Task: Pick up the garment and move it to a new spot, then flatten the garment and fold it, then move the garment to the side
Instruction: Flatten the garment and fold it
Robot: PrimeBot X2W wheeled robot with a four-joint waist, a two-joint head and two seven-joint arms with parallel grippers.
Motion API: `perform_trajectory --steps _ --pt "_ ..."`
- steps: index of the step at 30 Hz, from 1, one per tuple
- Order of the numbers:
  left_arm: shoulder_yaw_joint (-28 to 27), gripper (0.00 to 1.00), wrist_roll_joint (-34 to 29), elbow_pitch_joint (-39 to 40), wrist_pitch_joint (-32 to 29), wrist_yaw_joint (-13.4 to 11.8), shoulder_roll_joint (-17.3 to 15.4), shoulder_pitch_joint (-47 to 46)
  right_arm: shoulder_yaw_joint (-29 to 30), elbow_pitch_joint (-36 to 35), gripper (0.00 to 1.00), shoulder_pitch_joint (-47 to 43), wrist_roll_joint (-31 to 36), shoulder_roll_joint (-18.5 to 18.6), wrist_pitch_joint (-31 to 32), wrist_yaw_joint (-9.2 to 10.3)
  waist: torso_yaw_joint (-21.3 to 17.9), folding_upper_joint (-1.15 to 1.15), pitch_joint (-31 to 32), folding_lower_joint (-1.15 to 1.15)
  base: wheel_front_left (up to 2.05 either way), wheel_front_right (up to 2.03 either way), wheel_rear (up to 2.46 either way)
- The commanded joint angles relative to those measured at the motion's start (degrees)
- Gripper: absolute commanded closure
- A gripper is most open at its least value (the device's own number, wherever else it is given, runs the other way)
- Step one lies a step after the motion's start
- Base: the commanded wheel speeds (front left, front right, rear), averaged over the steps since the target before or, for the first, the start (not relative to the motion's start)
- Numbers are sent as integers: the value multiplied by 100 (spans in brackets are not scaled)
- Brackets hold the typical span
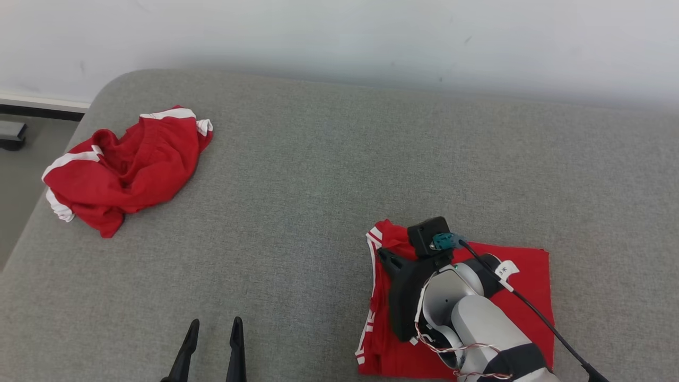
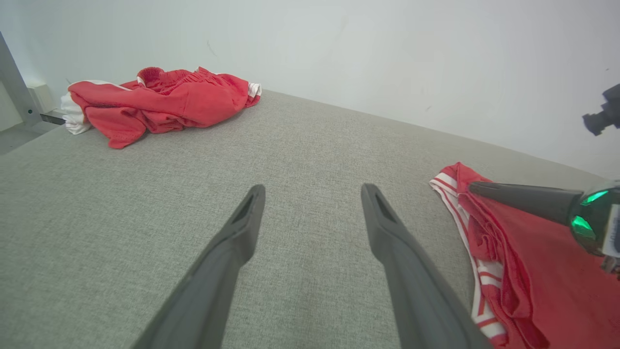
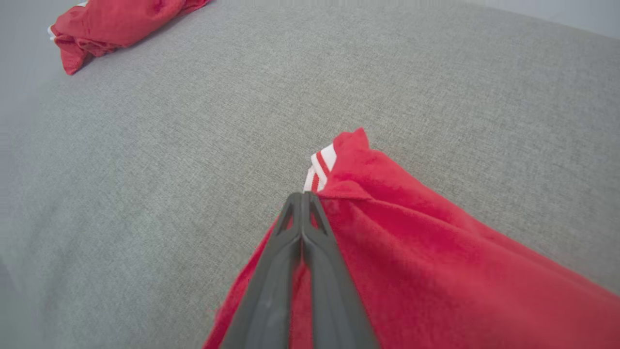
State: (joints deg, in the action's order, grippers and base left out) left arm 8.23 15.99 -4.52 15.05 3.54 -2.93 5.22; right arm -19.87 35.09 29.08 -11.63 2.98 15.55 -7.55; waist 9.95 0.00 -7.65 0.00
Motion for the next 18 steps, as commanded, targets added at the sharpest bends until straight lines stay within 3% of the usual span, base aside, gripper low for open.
perform_trajectory --steps 1,9,14,15,16,17,18 --pt "5 0 7 -16 16 0 8 -29 -42 19 100 60 -58 -22 -31 13 25 0 29 0 0 0 0" --pt "12 0 2 -90 16 20 8 145 -473 131 100 114 -534 -22 -52 14 74 0 246 0 0 0 0" --pt "-85 0 -43 -56 16 19 8 248 -705 -227 100 -84 -1095 -20 -353 14 2 0 438 0 0 0 0" --pt "-113 0 -37 -35 16 12 8 277 -702 -313 71 -135 -1186 -16 -453 14 -20 0 476 0 0 0 0" --pt "-155 0 -29 -17 16 2 7 307 -656 -393 11 -217 -1283 -15 -562 14 -56 0 534 0 0 0 0" --pt "-181 0 -24 2 16 -6 7 341 -615 -485 0 -298 -1315 -15 -668 14 -91 0 574 0 0 0 0" --pt "-225 0 -20 33 16 -12 8 355 -561 -587 0 -388 -1375 -19 -758 14 -136 0 619 0 0 0 0"
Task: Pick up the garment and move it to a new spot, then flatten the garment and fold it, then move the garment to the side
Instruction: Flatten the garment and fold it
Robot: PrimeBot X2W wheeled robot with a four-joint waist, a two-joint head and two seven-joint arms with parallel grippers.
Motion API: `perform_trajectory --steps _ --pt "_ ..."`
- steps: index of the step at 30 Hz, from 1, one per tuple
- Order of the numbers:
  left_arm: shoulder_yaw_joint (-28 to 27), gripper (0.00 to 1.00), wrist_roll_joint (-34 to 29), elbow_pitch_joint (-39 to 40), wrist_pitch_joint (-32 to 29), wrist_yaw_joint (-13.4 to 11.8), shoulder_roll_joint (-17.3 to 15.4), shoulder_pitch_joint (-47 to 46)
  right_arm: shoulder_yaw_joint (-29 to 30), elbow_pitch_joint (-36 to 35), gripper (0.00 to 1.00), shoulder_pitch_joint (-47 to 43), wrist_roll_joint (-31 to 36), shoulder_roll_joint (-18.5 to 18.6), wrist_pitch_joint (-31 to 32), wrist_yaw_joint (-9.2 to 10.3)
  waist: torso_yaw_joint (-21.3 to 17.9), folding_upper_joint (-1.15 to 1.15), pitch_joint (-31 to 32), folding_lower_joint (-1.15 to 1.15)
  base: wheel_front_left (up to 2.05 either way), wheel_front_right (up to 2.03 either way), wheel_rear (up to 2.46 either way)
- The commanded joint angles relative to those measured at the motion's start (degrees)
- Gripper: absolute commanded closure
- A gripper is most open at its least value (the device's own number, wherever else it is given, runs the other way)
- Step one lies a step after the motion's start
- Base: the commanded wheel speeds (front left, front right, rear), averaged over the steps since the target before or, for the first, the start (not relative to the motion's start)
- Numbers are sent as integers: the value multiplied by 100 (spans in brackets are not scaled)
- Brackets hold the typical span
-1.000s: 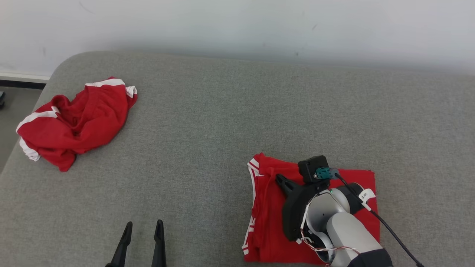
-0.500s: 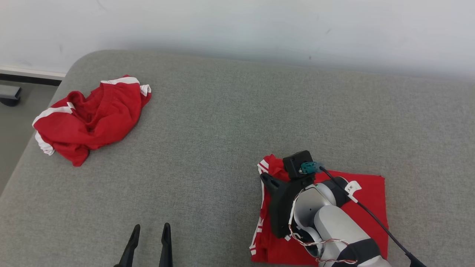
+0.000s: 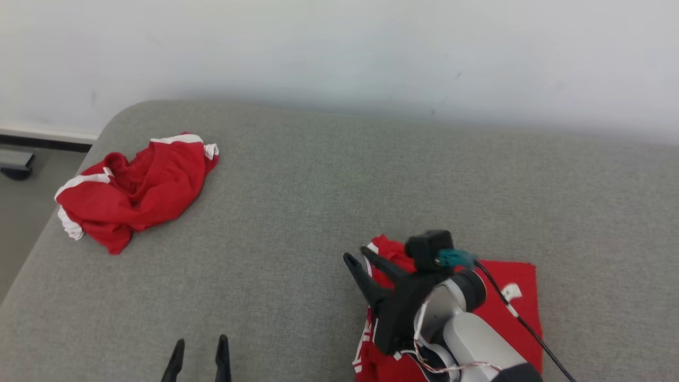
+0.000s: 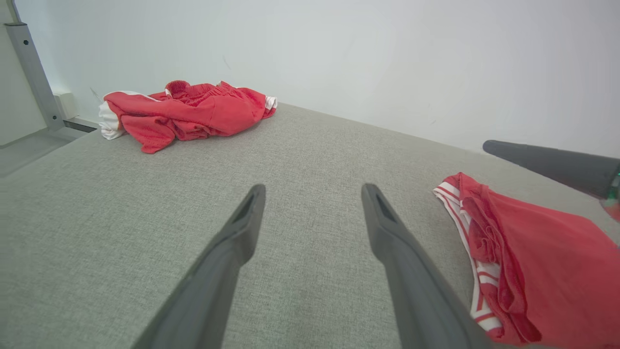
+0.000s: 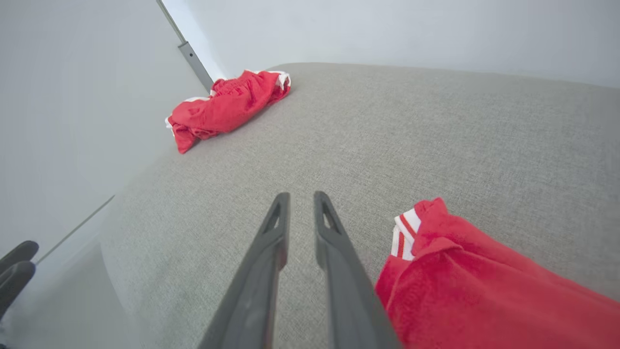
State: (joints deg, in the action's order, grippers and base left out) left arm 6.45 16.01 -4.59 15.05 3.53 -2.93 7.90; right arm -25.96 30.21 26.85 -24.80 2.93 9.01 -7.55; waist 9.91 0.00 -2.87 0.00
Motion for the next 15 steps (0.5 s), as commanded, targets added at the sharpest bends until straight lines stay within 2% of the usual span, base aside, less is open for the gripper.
perform_trajectory --steps 1,7,15 --pt "-96 0 -19 70 16 -17 7 121 91 -214 0 -268 -78 -14 -200 14 -184 0 191 0 0 0 0" --pt "-282 0 43 190 16 -31 8 279 439 -892 0 -936 148 -9 -675 14 -464 0 371 0 0 0 0" --pt "-550 0 90 290 16 -15 6 267 1693 -2018 0 -2063 815 -13 -1169 14 -921 0 386 0 0 0 0"
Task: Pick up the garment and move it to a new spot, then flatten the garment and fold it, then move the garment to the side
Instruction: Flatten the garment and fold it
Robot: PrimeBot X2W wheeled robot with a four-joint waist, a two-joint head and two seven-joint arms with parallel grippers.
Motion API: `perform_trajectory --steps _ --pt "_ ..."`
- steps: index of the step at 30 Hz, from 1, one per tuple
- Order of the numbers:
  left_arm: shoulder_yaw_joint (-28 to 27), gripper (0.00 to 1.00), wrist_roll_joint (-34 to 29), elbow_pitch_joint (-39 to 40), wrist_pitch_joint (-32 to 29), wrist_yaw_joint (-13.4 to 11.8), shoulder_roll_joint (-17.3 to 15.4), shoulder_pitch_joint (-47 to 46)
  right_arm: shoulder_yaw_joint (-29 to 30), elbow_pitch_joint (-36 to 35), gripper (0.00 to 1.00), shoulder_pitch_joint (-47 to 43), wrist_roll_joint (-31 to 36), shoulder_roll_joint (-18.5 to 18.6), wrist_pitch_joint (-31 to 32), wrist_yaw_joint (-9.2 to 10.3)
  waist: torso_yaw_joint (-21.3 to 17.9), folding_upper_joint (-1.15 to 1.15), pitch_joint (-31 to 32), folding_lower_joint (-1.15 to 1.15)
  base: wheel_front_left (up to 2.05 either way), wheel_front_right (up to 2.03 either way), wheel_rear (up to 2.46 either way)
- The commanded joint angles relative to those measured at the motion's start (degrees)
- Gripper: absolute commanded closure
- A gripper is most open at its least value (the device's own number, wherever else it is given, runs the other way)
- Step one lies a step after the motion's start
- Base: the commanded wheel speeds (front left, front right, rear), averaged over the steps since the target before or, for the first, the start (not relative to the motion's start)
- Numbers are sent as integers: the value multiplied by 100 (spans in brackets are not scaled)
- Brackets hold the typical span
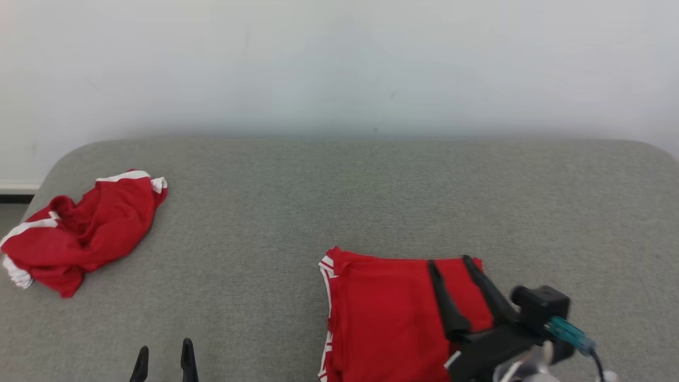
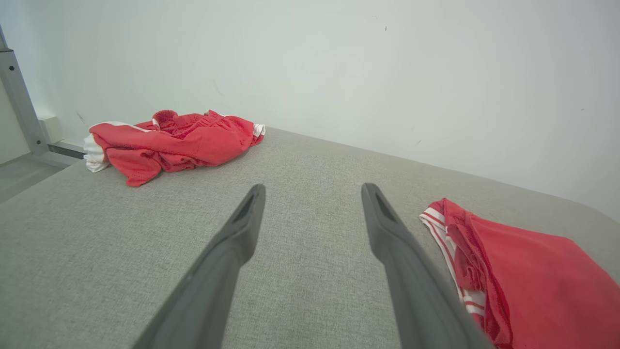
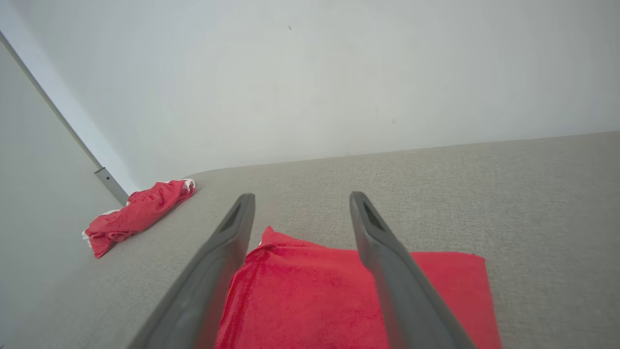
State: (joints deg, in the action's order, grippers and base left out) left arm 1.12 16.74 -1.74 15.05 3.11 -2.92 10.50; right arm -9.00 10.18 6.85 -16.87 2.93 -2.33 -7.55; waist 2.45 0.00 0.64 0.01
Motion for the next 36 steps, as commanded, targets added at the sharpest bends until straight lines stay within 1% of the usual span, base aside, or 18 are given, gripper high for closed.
perform_trajectory --steps 1,6,10,13,18,27,36 --pt "-34 0 22 0 16 32 7 -15 150 -127 0 -170 100 -12 -69 14 -217 0 34 -1 0 0 0" --pt "-104 0 37 -22 16 -1 5 -89 792 -524 0 -591 430 -15 -148 14 -391 0 44 -1 0 0 0" --pt "-171 0 59 -48 16 -56 7 -111 1082 -672 0 -851 728 -15 -257 14 -471 0 73 -1 0 0 0" --pt "-238 0 81 -102 16 -106 6 -89 1211 -648 0 -996 903 -12 -319 14 -511 0 117 -1 0 0 0" --pt "-349 0 17 -260 16 -105 7 -45 1267 -511 0 -1178 1081 -14 -508 14 -569 0 208 -1 0 0 0" --pt "-496 0 -30 -531 16 -43 7 -9 1289 -18 0 -1283 1202 -12 -782 14 -618 0 285 -1 0 0 0" --pt "-523 0 -36 -622 16 -12 6 26 1215 184 0 -1171 1041 -13 -768 14 -648 0 257 -1 0 0 0"
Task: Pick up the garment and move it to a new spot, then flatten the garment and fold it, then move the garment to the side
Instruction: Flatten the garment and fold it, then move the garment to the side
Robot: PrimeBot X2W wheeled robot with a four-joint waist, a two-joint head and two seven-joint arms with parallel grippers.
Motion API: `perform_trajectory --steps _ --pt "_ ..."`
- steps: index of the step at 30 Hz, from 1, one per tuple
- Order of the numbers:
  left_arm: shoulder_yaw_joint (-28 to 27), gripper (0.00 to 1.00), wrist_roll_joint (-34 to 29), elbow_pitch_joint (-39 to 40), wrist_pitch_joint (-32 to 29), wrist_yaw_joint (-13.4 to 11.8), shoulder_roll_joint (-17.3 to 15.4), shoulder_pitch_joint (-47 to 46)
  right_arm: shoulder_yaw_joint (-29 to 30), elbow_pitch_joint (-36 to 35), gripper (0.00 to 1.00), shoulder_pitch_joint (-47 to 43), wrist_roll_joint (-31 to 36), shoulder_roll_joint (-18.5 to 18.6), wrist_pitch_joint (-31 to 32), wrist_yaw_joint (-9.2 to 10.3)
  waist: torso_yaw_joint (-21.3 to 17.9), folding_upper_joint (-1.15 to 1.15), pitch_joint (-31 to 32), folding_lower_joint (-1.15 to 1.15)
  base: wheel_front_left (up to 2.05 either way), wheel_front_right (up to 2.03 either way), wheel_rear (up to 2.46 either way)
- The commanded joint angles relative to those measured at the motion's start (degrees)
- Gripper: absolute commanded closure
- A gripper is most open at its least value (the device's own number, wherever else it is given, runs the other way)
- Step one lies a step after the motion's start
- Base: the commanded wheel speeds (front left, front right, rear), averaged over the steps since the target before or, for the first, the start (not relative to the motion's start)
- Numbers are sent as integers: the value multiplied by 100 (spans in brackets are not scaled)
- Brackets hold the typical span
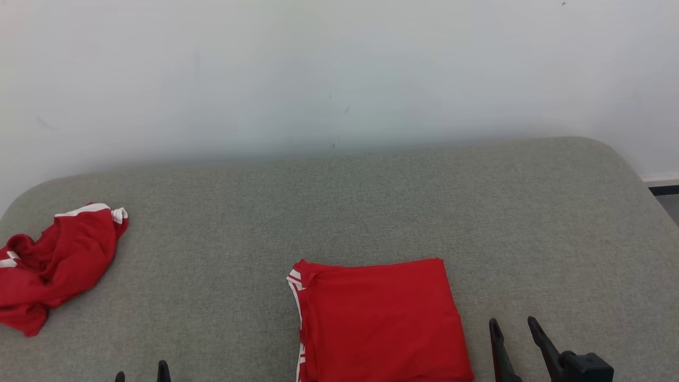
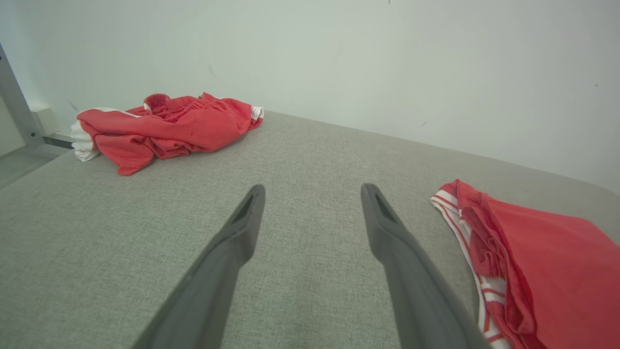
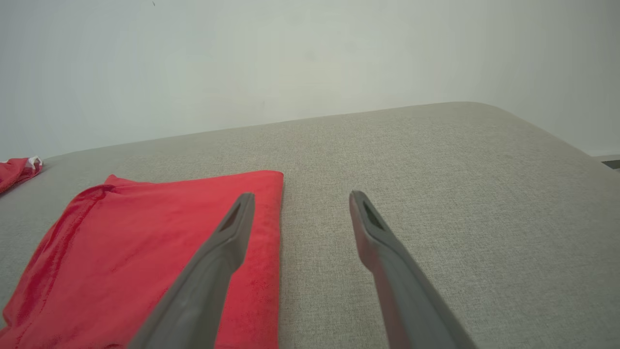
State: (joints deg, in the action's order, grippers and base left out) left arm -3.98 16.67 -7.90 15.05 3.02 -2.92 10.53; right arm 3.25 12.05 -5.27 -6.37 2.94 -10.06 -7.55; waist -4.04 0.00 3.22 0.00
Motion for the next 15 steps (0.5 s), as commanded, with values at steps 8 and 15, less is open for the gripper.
perform_trajectory --steps 8,15 --pt "11 0 -71 -8 16 45 6 -47 17 -71 0 107 -9 -13 15 14 66 0 -58 0 0 0 0" --pt "-5 0 -74 62 16 23 6 21 16 -198 0 102 17 -12 14 14 121 0 -85 0 0 0 0"
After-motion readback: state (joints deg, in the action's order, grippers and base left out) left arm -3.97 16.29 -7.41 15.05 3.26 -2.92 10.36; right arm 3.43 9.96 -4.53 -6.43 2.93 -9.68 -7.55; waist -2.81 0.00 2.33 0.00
